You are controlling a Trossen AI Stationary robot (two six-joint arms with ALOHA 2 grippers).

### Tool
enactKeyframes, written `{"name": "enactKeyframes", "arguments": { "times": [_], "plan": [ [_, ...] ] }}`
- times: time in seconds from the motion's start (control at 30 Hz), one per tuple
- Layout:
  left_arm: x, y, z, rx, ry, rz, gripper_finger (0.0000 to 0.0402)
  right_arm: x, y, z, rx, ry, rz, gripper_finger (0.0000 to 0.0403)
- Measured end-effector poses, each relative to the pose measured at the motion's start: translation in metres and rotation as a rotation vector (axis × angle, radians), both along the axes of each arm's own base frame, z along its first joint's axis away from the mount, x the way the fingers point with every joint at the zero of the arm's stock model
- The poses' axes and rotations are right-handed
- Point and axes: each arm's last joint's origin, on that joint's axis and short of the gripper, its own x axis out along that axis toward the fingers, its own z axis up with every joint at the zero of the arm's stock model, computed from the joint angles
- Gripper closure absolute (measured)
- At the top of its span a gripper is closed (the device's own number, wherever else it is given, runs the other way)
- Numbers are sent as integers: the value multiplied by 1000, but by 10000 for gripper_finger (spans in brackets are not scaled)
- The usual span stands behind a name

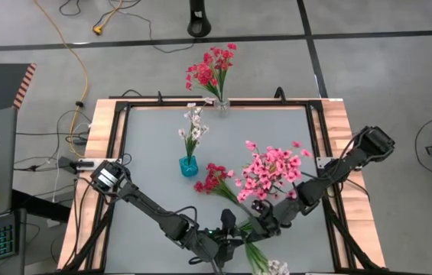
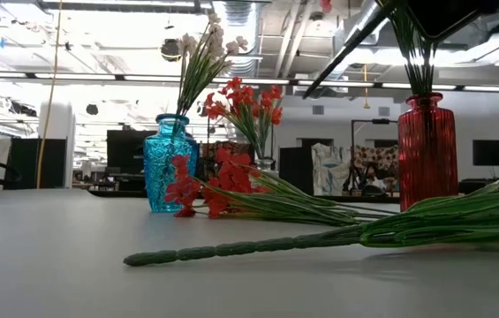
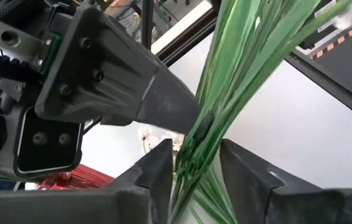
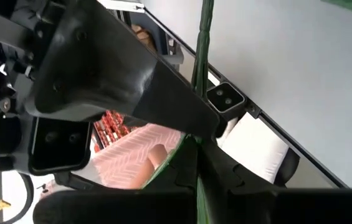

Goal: Sort flowers into vase by color
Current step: Put the right white flower into the blue vase

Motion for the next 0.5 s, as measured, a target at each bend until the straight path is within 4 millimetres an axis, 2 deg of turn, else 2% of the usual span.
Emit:
{"name": "enactKeyframes", "arguments": {
  "times": [0.3,0.5],
  "plan": [
    [0,0,0,2,3,-2,374,1,-2,0,-6,-4,-2,367],
    [0,0,0,0,5,-8,389,1,-1,0,-47,-34,20,354]
  ]
}}
